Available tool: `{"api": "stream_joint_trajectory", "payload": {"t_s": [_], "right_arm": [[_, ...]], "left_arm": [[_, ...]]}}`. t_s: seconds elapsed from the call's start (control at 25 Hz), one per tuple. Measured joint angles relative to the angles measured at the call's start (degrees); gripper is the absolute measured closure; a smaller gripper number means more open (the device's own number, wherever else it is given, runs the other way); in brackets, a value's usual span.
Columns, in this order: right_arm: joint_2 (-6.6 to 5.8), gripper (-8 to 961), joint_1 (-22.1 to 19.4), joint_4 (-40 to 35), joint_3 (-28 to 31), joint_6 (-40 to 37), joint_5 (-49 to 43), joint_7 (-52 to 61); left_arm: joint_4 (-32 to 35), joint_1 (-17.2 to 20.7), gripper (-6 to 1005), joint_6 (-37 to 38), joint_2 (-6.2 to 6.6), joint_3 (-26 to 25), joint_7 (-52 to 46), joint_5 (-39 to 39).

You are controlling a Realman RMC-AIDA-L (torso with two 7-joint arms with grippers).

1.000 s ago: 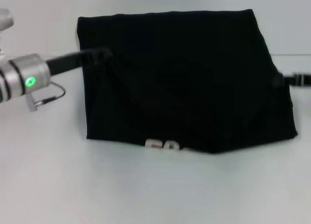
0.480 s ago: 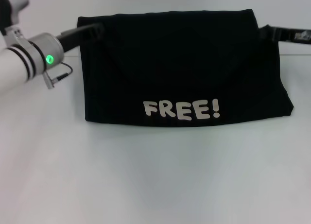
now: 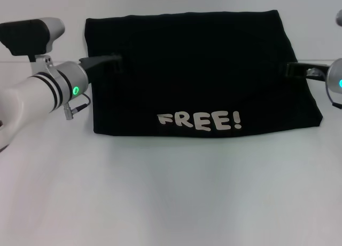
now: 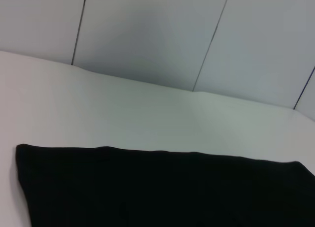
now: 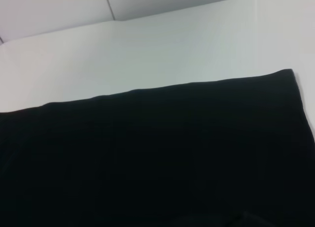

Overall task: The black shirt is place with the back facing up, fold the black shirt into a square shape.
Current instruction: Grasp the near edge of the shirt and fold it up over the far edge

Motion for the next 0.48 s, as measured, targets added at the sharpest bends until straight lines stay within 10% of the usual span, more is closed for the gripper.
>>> {"api": "stream_joint_trajectory", "payload": {"t_s": [0.48], "right_arm": [[0.73, 898, -1.41, -0.23, -0.22, 0.08, 0.52, -1.17]], "left_arm": [[0.35, 0.69, 972, 2.78, -0.18, 0.74, 0.2, 0.36]]}}
